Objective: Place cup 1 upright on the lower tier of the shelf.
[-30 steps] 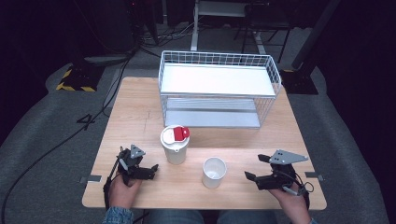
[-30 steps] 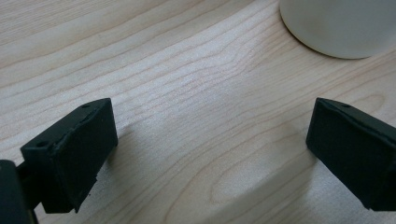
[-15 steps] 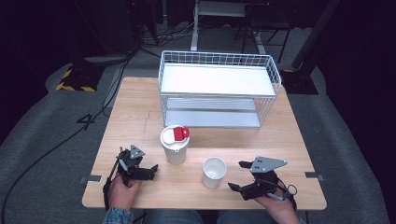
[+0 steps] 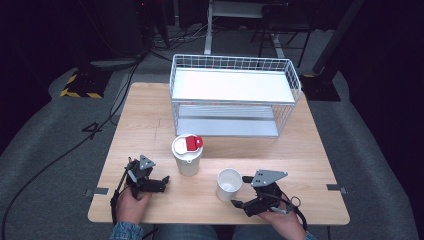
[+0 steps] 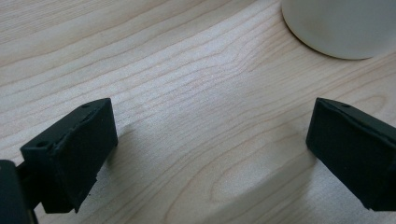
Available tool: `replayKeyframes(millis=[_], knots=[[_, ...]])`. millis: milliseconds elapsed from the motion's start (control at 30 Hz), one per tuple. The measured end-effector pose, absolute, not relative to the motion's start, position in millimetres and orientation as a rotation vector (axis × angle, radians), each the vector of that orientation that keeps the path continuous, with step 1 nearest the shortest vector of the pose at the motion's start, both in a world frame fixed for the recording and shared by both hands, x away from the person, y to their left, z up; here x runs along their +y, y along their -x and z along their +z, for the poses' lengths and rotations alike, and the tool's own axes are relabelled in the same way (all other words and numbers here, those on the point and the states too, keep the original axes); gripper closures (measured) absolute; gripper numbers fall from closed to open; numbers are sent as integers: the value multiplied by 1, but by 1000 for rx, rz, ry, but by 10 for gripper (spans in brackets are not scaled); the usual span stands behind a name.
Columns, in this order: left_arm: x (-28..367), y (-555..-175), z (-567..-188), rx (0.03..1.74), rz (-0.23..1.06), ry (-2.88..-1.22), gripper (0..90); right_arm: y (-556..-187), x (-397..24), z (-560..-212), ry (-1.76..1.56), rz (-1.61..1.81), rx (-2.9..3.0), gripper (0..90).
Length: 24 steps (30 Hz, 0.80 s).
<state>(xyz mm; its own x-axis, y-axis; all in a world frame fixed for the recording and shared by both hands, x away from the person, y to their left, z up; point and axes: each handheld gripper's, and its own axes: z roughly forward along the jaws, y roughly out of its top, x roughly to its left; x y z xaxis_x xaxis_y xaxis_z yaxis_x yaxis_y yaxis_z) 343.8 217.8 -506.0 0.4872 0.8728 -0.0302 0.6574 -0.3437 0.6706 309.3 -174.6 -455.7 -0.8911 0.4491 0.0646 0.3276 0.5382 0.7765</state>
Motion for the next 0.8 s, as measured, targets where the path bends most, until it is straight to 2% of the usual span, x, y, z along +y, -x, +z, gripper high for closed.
replayKeyframes(millis=[533,700,800], knots=[[218,-341,-506,1256,445,-2108,25,-326,-151,-481,-676,1262,2661,148],[218,-341,-506,1256,445,-2108,25,-326,-149,-483,-671,1253,2643,165],[218,-341,-506,1256,445,-2108,25,-326,-149,-483,-672,1262,2635,214]])
